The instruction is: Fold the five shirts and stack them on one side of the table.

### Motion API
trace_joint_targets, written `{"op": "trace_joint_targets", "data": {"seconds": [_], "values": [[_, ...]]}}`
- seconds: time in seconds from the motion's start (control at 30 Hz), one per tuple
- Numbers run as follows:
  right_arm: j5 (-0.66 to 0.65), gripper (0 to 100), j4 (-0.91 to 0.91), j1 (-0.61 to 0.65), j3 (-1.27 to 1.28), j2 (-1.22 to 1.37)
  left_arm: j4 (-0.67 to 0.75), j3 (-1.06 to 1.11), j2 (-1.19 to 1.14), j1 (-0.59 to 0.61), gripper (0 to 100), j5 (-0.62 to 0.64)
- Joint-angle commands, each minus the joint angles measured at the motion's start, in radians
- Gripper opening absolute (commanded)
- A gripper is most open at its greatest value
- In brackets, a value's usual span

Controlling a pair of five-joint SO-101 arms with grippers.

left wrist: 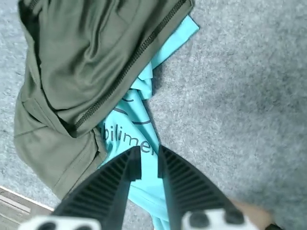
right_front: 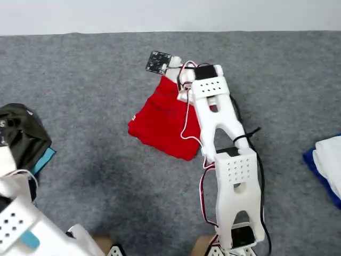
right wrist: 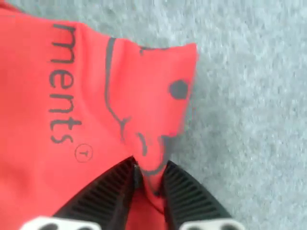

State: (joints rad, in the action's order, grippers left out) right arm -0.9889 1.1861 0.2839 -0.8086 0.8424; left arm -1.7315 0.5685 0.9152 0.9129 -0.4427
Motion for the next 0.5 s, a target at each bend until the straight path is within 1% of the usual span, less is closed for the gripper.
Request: {"op": "trace_joint_targets", "data": {"seconds": [0.0, 0.03, 0.1, 0.33, 0.47], "values": [[0.133, 21.4, -0.016, -0.01, -0.08, -0.035, -0.012, 0.007, 0.046, 0.006, 7, -0.006], [0.189, 24.7, -0.001, -0.018, -0.092, -0.05, -0.012, 0.013, 0.054, 0.006, 7, -0.021], [0.255, 27.6, 0.05, -0.028, -0.13, -0.079, -0.012, 0.018, 0.064, 0.006, 7, -0.046], [0.381, 27.5, 0.328, -0.054, -0.288, -0.173, -0.012, 0.018, 0.083, 0.006, 7, -0.052], [0.414, 27.0, 0.526, -0.03, -0.351, -0.193, -0.012, 0.018, 0.083, 0.006, 7, -0.052]]}}
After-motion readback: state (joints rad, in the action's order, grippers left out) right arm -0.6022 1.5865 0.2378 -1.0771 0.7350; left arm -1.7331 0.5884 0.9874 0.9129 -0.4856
